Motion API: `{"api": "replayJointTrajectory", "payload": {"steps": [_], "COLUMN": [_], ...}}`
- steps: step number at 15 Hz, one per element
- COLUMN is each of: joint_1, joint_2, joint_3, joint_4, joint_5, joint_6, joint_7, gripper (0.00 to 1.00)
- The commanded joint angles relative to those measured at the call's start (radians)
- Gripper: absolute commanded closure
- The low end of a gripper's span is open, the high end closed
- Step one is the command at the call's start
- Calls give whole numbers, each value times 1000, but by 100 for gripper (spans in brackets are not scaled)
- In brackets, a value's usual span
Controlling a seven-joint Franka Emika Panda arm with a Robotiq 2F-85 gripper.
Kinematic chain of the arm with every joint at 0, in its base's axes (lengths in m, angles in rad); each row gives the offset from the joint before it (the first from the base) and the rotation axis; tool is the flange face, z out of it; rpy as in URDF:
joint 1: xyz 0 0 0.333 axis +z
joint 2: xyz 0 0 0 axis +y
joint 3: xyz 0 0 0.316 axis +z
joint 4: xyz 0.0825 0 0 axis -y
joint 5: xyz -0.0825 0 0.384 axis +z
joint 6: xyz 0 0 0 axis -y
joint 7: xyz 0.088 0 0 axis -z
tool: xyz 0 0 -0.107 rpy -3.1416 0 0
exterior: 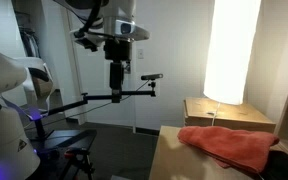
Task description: Use the orange towel to wipe the counter
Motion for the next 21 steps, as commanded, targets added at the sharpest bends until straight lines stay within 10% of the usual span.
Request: {"api": "replayJointTrajectory", "payload": {"steps": [1,21], "joint_1": [8,86], "joint_2": [0,122], "joint_3": [-7,59], "joint_4": [1,189], "joint_5": [-3,-99], "joint_6": [-2,-24], "joint_7": [3,-70], "gripper": [0,0]}}
